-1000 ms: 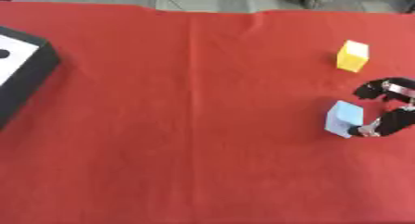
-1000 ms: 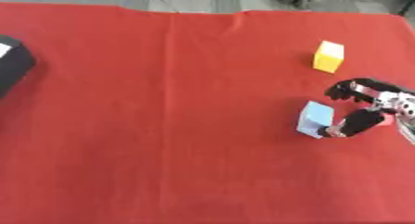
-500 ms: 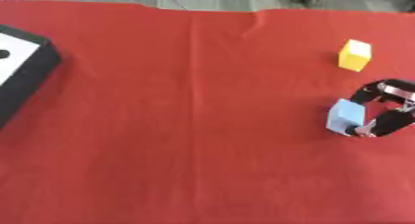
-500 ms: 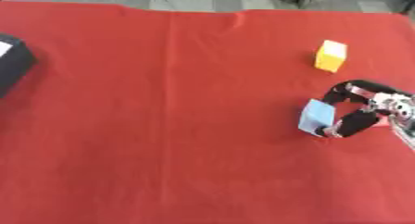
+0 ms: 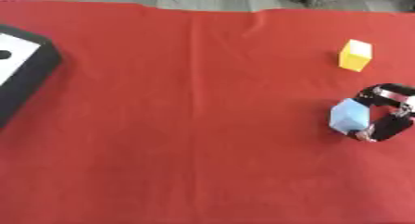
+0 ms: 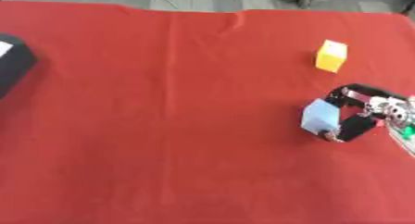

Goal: Pick up the objects with one hand, pass them to the other hand, and then place them into the box on the other side of the table.

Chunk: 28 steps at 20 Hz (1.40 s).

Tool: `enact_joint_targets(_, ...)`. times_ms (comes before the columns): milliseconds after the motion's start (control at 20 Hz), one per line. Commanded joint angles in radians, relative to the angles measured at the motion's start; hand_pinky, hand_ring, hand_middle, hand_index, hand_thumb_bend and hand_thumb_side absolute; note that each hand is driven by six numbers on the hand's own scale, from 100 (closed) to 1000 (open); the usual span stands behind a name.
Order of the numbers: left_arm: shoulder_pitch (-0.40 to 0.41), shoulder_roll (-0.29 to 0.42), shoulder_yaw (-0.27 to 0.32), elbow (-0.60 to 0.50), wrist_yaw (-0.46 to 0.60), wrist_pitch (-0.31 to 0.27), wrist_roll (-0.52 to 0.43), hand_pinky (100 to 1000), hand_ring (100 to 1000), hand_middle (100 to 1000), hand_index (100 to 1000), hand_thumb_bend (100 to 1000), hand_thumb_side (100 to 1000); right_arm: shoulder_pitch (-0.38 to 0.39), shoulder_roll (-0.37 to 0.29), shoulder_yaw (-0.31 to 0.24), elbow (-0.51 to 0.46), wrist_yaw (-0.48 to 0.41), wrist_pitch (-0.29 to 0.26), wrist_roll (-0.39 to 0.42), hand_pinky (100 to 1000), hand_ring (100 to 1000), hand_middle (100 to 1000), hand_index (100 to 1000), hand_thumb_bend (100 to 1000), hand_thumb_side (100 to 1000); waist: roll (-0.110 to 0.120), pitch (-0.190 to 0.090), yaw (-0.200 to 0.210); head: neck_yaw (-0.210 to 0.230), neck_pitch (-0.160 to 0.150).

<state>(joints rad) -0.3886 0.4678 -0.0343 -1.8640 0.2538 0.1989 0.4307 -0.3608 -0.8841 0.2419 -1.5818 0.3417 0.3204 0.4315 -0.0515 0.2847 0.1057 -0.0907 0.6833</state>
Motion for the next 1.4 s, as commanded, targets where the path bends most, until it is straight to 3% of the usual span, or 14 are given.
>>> enact_joint_targets(50, -0.011, 0.017, 0.003, -0.01, -0.003, -0.001, -0.002, 615, 734, 791, 799, 183, 745, -0.006, -0.025, -0.017, -0.037, -0.032, 0.007, -0.027, 872, 797, 549, 637, 259, 100, 0.001, -0.014, -0.002, 0.0, -0.005)
enact_joint_targets(400, -0.01, 0.022, 0.004, -0.01, -0.005, -0.001, -0.002, 616, 734, 791, 799, 179, 744, 0.01, -0.02, -0.056, -0.129, -0.145, 0.049, -0.138, 850, 781, 502, 600, 156, 100, 0.005, -0.018, -0.009, 0.005, -0.004)
enact_joint_targets(800, -0.044, 0.068, -0.016, -0.038, -0.039, 0.006, -0.038, 619, 734, 793, 800, 155, 705, 0.033, 0.019, -0.093, -0.335, -0.21, 0.097, -0.281, 835, 768, 479, 590, 100, 100, 0.015, -0.026, -0.019, 0.014, -0.006)
enact_joint_targets(1000, -0.092, 0.122, -0.045, -0.069, -0.081, 0.024, -0.09, 624, 736, 792, 802, 138, 673, 0.001, 0.08, -0.064, -0.401, -0.232, 0.125, -0.358, 826, 770, 476, 591, 100, 100, 0.024, -0.032, -0.021, 0.016, -0.004)
enact_joint_targets(1400, -0.195, 0.216, -0.113, -0.122, -0.172, 0.104, -0.235, 636, 737, 781, 793, 113, 623, -0.081, 0.207, 0.012, -0.376, -0.214, 0.123, -0.435, 810, 772, 470, 592, 100, 100, 0.036, -0.039, -0.02, 0.019, 0.005)
